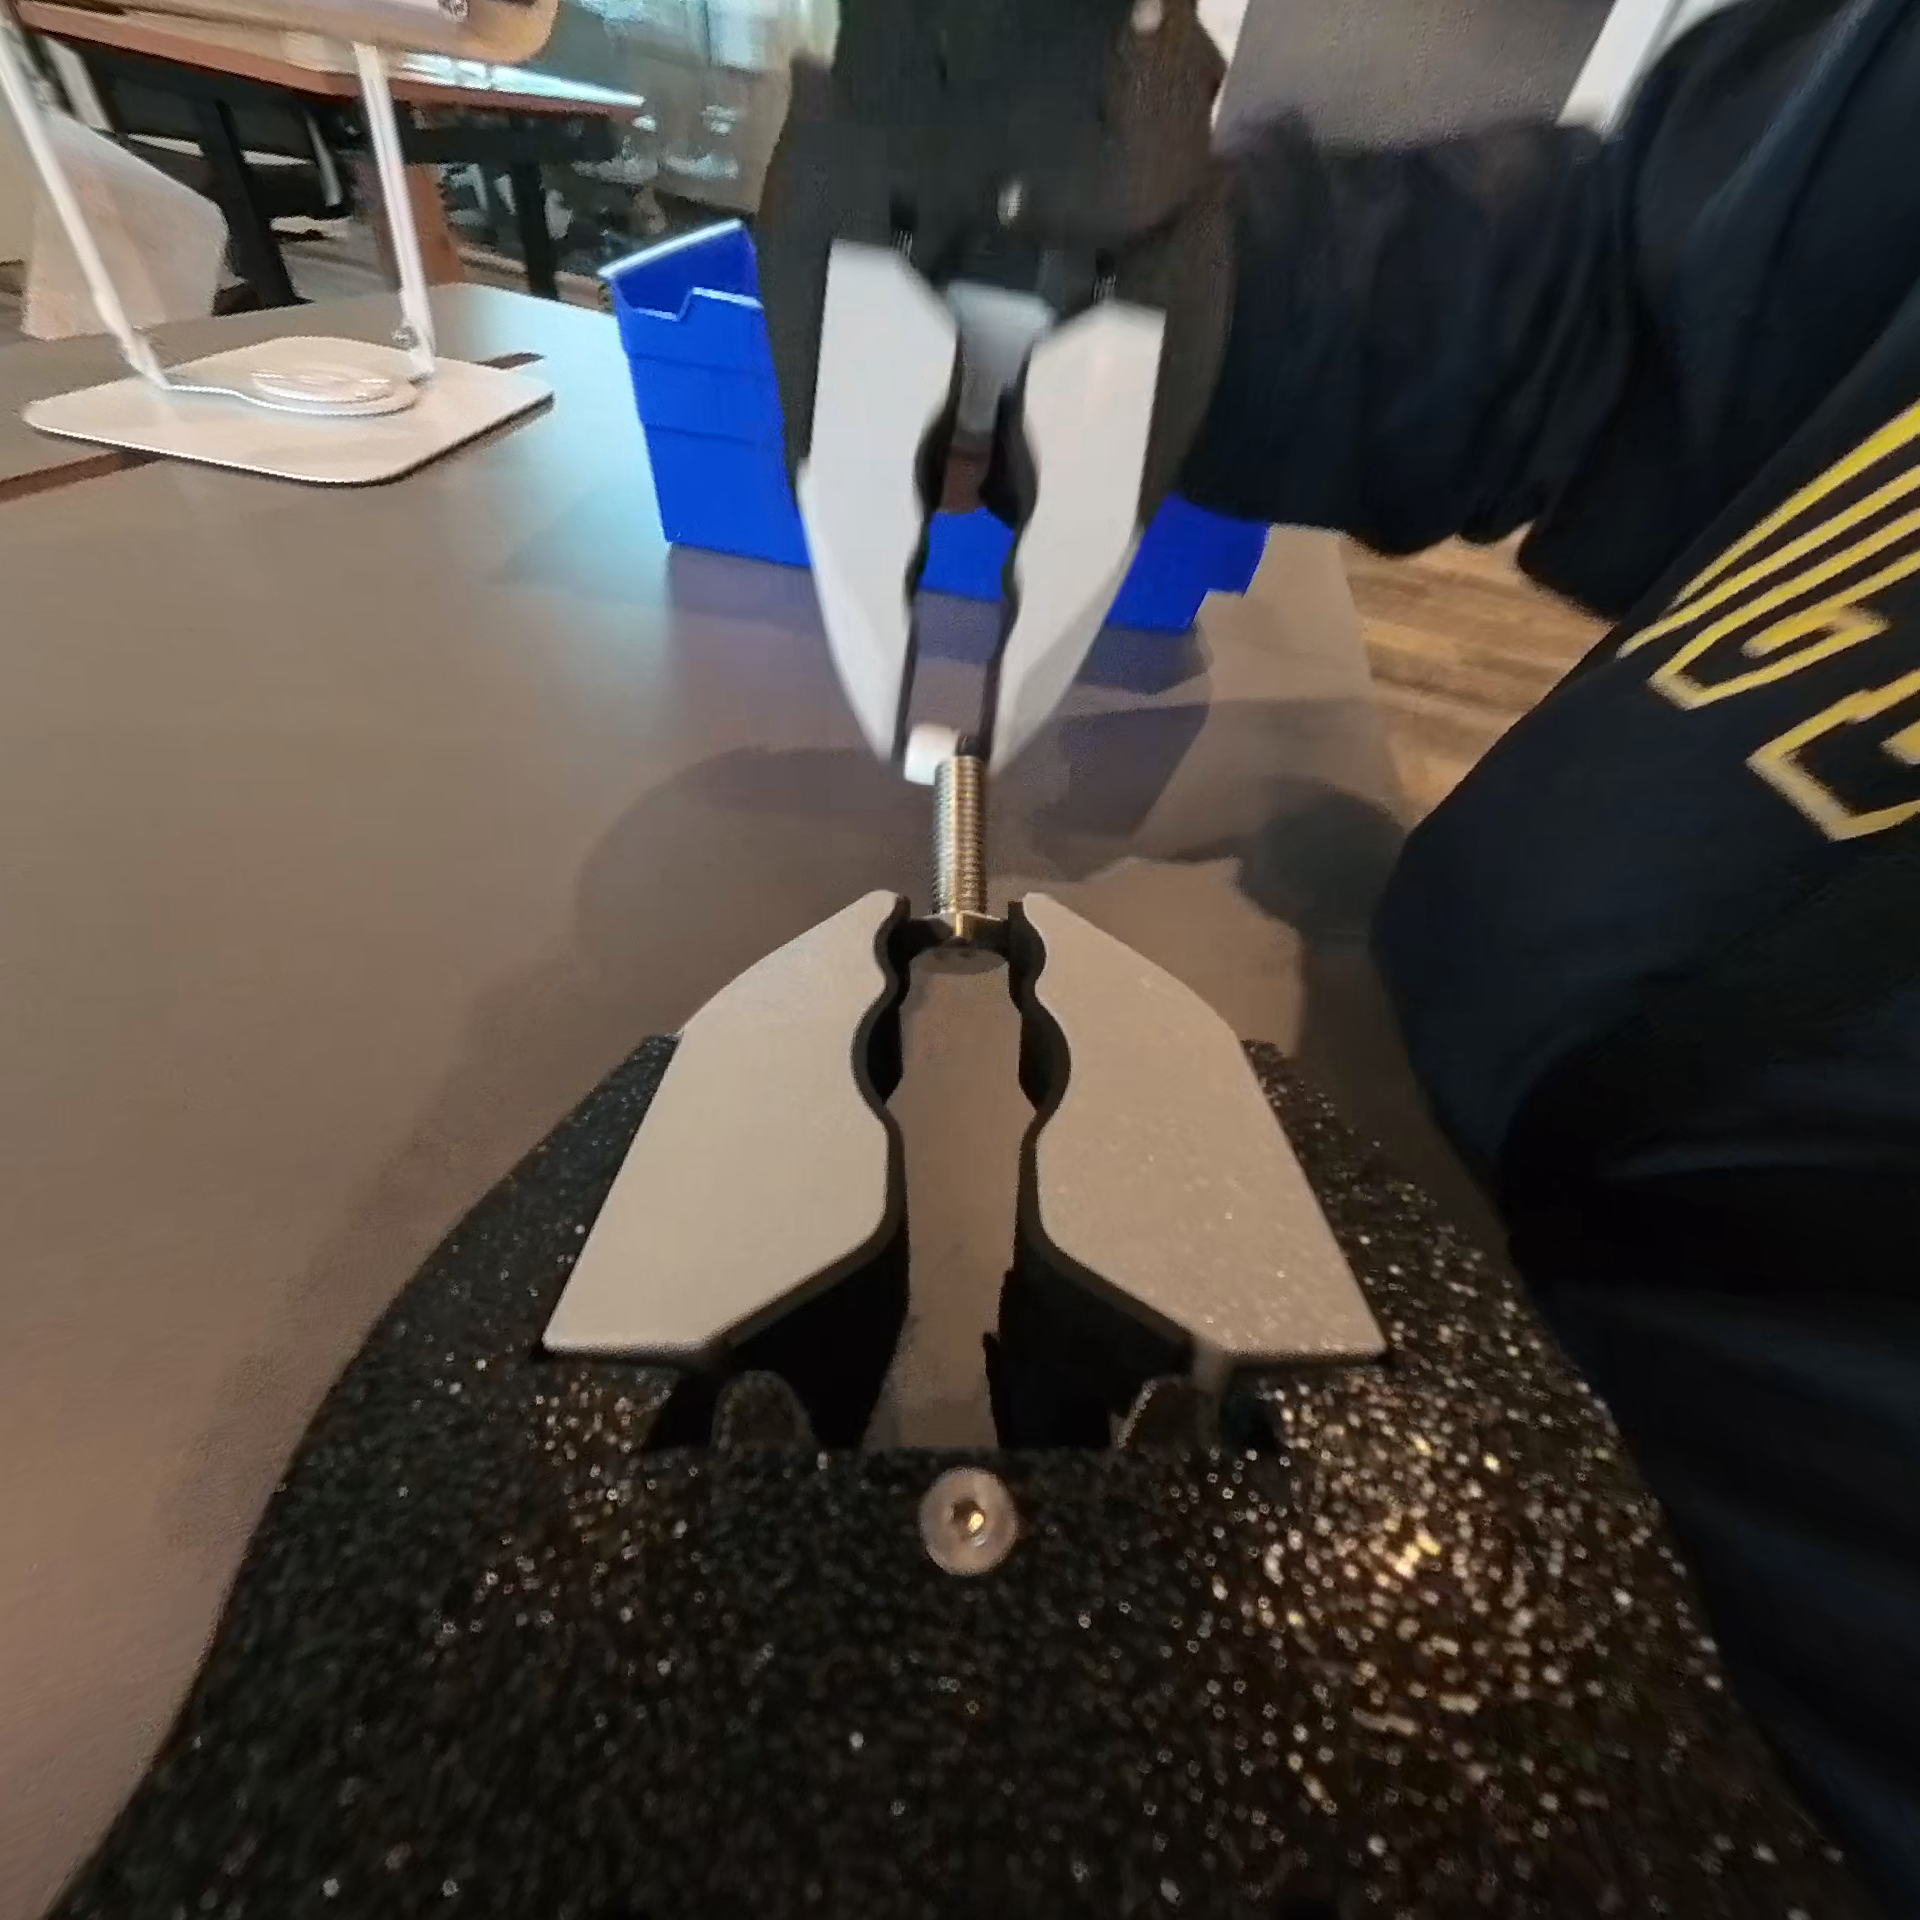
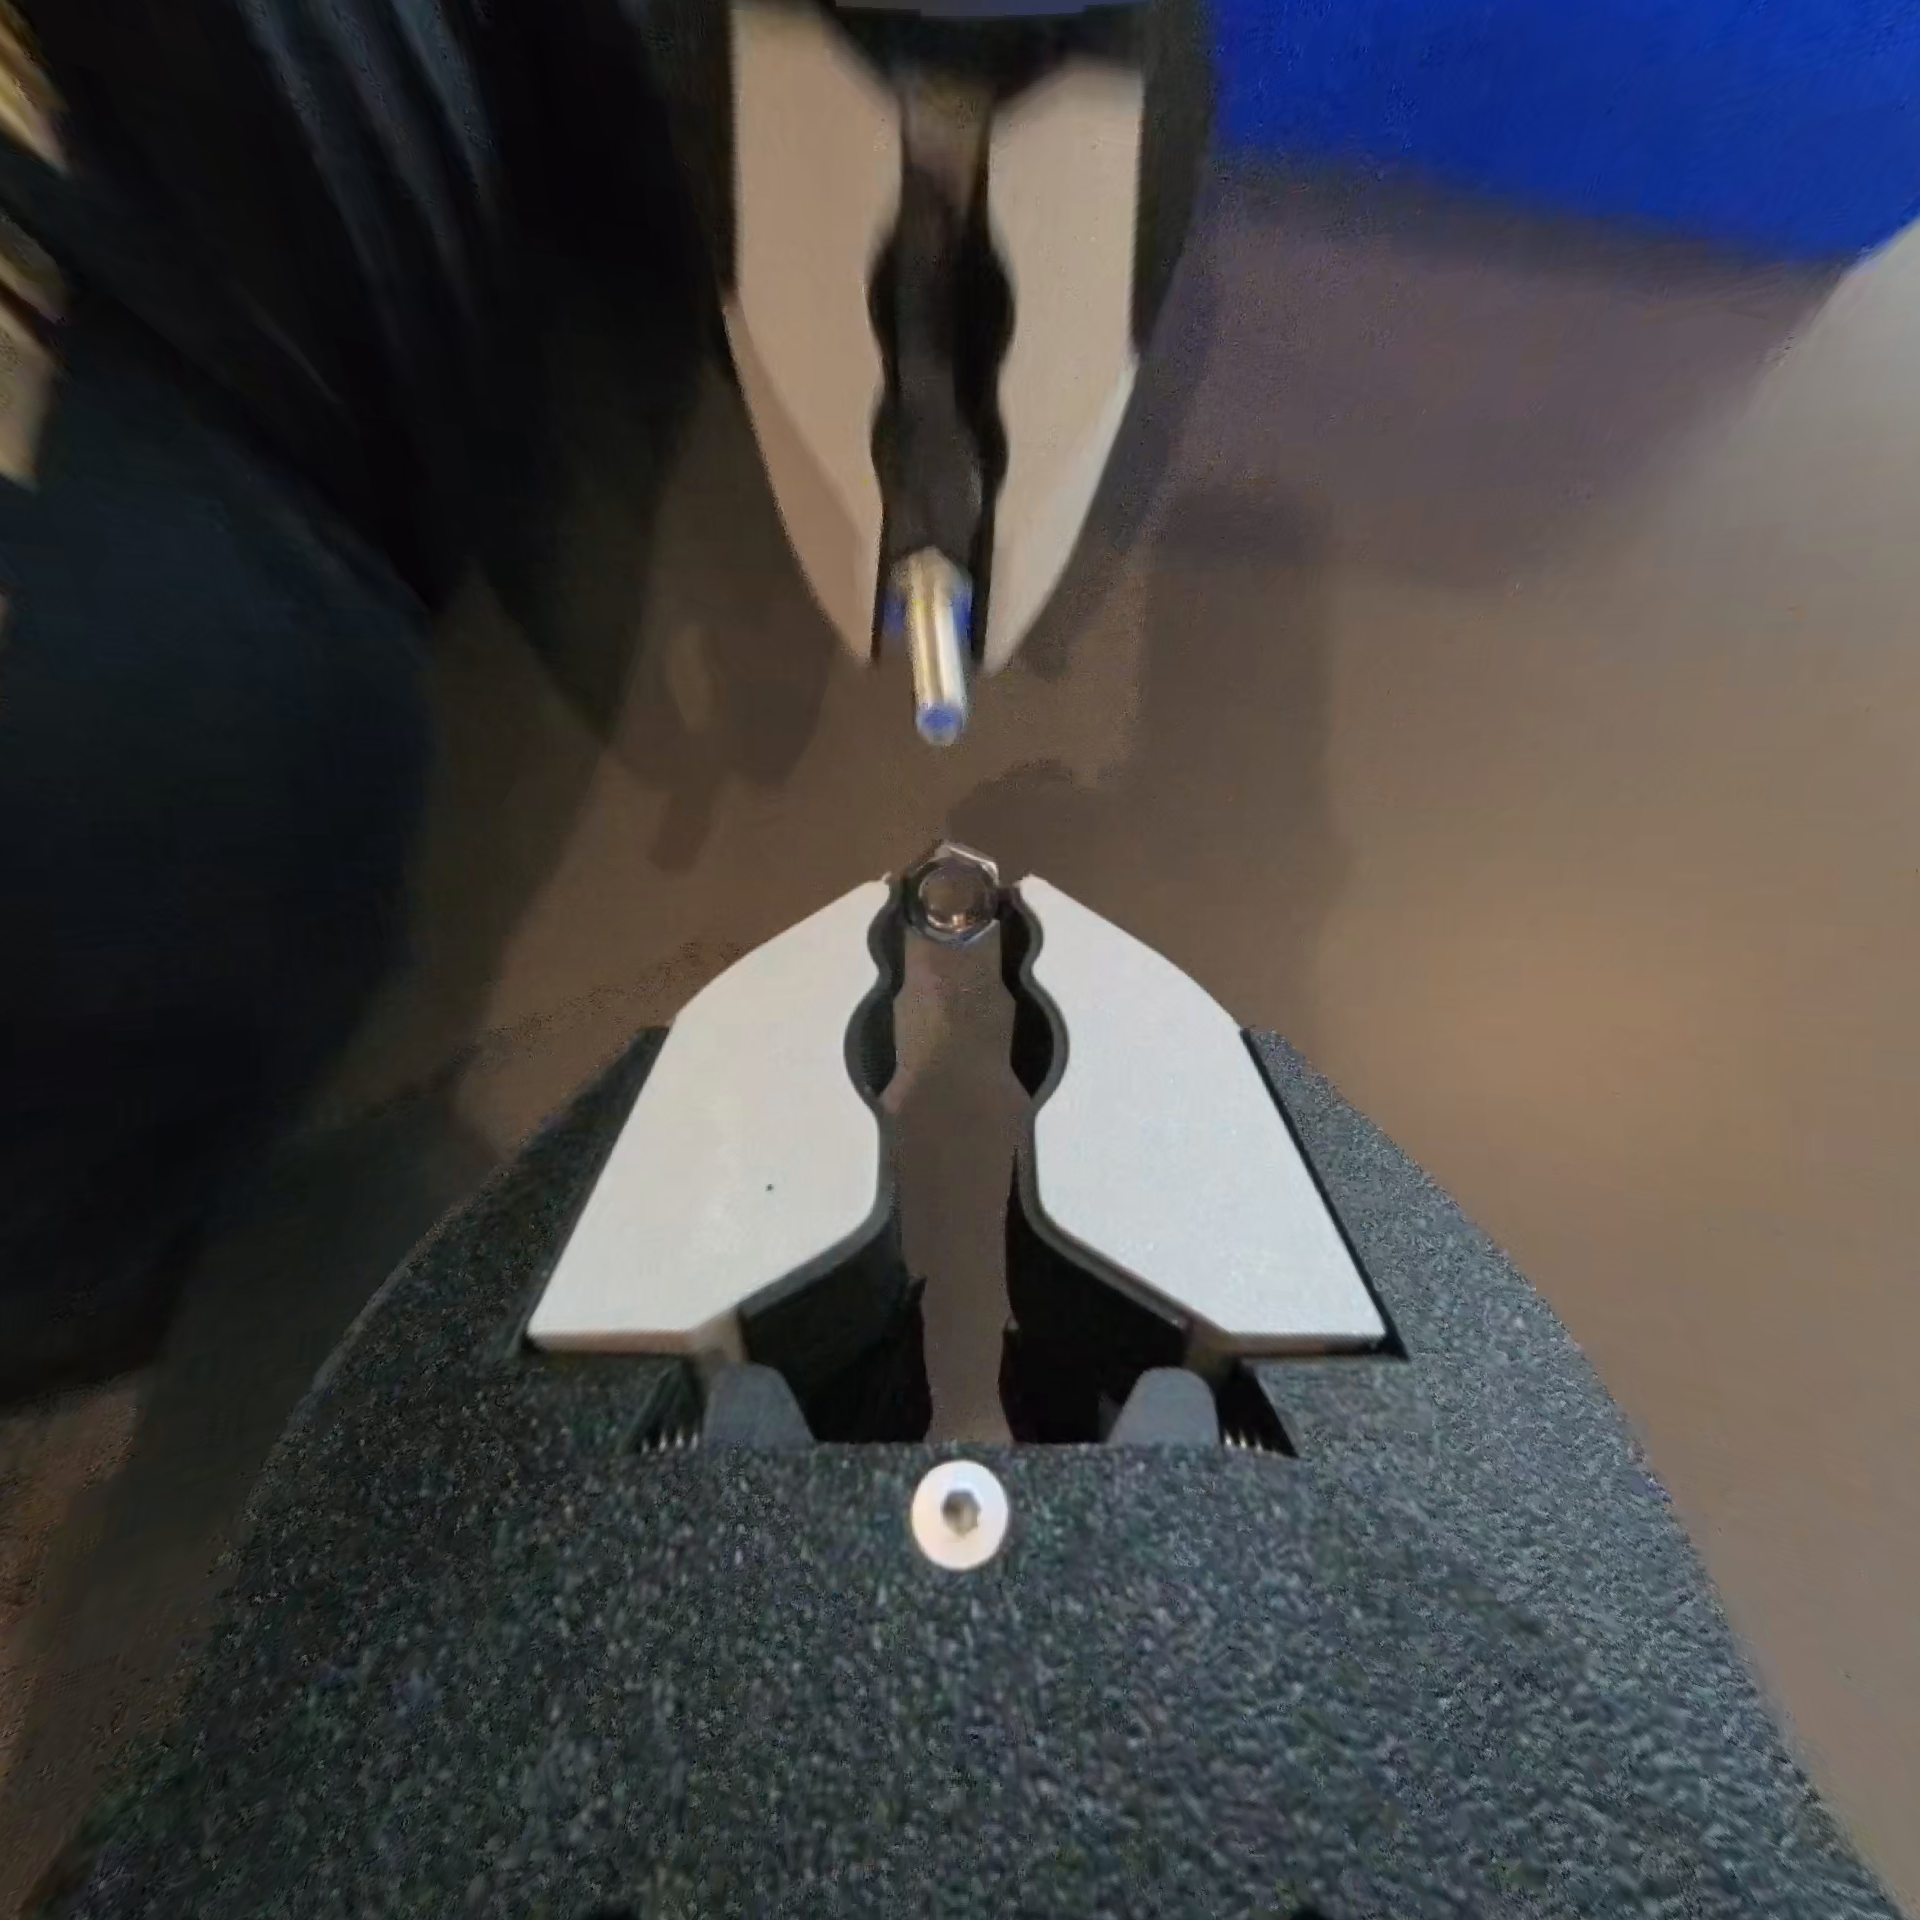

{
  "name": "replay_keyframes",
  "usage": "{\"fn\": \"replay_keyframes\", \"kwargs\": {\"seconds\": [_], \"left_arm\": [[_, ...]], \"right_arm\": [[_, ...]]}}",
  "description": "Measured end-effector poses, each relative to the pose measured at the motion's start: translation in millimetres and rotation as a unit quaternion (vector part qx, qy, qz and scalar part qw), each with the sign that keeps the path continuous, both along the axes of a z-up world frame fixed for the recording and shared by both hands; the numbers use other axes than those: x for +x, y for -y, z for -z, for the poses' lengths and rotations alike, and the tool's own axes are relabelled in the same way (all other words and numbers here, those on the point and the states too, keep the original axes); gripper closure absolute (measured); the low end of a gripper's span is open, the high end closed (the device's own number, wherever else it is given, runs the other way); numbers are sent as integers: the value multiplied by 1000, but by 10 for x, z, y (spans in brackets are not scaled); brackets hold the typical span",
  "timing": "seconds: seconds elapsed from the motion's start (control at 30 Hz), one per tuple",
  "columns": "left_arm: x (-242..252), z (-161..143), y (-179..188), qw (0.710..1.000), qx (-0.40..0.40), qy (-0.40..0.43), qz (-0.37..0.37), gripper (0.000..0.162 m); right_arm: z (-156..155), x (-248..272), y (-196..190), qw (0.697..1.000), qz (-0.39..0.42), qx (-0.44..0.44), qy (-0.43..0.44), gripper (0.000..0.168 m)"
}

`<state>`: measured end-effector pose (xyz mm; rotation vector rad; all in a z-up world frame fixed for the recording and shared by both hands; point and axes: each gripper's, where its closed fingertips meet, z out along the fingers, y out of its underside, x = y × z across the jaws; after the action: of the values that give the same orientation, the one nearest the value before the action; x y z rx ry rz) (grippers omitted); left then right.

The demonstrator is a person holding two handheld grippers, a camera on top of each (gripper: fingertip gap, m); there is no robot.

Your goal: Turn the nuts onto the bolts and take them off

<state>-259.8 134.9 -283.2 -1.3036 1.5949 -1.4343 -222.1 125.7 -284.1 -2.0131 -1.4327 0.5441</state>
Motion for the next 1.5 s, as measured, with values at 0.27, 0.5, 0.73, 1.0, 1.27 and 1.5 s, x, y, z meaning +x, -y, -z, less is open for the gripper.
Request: {"fn": "replay_keyframes", "kwargs": {"seconds": [0.27, 0.5, 0.73, 1.0, 1.27, 1.5], "left_arm": [[-74, -187, 64, 994, -83, 49, 47, 145], [-116, -283, 145, 989, -104, 73, 80, 145], [-142, -326, 175, 986, -113, 84, 92, 145], [-102, -274, 32, 995, -51, 78, 21, 145], [-44, -66, 65, 1000, -5, 17, 14, 145], [-26, 58, 76, 999, 38, -17, 8, 145]], "right_arm": [[-363, -270, 31, 986, -37, 80, -144, 150], [-441, -385, 64, 976, -60, 86, -191, 150], [-476, -426, 96, 970, -81, 94, -208, 150], [-343, -368, -20, 981, 4, 54, -186, 151], [-146, -255, 2, 992, -27, 116, -30, 151], [-27, -200, -1, 970, -81, 187, 133, 151]]}}
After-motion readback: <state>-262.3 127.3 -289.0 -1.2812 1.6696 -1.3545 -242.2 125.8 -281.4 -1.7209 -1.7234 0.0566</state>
